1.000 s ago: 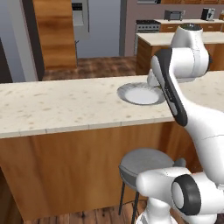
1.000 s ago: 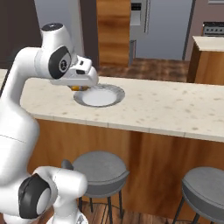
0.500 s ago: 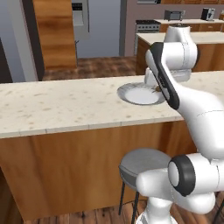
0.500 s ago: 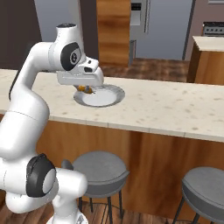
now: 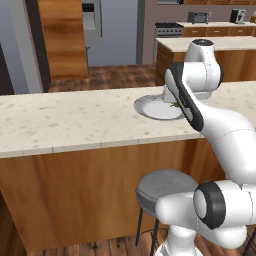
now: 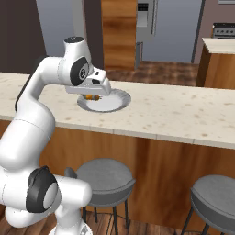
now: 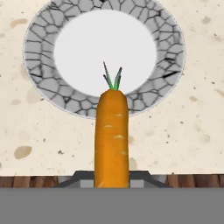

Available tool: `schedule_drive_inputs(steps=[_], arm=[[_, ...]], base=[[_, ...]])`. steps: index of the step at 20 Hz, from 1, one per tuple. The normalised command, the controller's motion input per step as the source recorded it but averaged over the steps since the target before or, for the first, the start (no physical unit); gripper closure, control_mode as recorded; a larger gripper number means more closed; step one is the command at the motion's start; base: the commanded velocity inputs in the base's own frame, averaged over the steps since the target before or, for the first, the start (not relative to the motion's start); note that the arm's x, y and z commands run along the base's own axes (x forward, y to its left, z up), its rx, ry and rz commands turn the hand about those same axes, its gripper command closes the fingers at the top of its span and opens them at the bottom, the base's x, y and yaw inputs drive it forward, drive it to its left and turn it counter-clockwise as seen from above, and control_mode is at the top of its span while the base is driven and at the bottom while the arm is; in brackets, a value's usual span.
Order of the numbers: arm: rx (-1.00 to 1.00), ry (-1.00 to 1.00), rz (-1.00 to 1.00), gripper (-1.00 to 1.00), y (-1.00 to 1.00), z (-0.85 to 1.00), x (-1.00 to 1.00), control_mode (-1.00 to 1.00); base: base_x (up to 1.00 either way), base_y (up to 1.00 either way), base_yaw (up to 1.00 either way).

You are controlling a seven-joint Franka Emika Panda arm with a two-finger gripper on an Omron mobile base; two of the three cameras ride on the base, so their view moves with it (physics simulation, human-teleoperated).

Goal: Take the cheese, chicken drumstick, and carrot from the fridge and place them on the plate on the dining counter to create an appetizer plate.

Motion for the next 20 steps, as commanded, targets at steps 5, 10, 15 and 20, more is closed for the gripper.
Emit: schedule_drive_inputs(steps=[5, 10, 15, 20], arm=[[0.02, -0.07, 0.0, 1.0, 0.01, -0.02, 0.25, -1.0], [0.0, 0.03, 0.0, 1.0, 0.0, -0.04, 0.41, -1.0], [0.0, 0.11, 0.0, 1.0, 0.0, -0.12, 0.48, -1.0], [0.0, 0.07, 0.0, 1.0, 0.0, -0.27, 0.39, -1.0]], base=[[0.0, 0.0, 0.0], [0.0, 0.0, 0.0], [0.0, 0.0, 0.0], [0.0, 0.0, 0.0]])
